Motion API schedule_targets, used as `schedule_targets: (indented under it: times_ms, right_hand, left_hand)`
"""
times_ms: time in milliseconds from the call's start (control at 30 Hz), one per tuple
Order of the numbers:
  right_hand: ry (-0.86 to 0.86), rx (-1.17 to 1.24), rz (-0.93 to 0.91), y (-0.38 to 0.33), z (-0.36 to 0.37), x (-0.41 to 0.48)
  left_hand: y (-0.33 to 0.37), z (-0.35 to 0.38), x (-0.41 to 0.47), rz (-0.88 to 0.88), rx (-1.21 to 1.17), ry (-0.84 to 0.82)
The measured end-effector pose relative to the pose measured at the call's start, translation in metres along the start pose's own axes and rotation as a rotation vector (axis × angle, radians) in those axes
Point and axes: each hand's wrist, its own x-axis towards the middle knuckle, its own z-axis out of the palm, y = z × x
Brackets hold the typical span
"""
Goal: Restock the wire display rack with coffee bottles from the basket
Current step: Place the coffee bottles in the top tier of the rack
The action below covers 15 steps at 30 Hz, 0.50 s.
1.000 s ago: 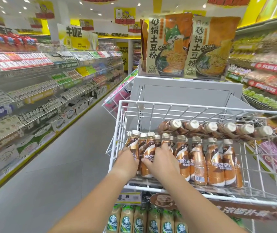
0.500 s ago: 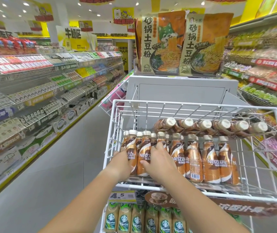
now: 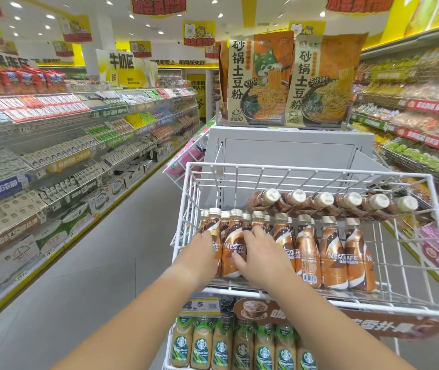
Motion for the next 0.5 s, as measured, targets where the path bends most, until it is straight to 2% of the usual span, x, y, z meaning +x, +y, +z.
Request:
schedule_targets:
  times_ms: [167,300,367,500]
  right_hand:
    - [-0.014,-0.115,-0.008,0.004,-0.013,-0.020]
    - [-0.043,-0.107,0.034,0.007,-0.023,-0.047]
    - [-0.032,-0.110,0.043,0.007,-0.027,-0.065]
    - [-0.004,-0.112,0.020,0.011,-0.038,-0.100]
  left_hand:
    - [-0.008,-0.004,-0.018,0.243,0.437,0.121]
    - [-0.011,-0.004,-0.036,0.347,0.725,0.178]
    - [-0.012,-0.003,-0.047,0.330,0.772,0.152]
    - [-0.007,0.007,-0.075,0.204,0.654,0.168]
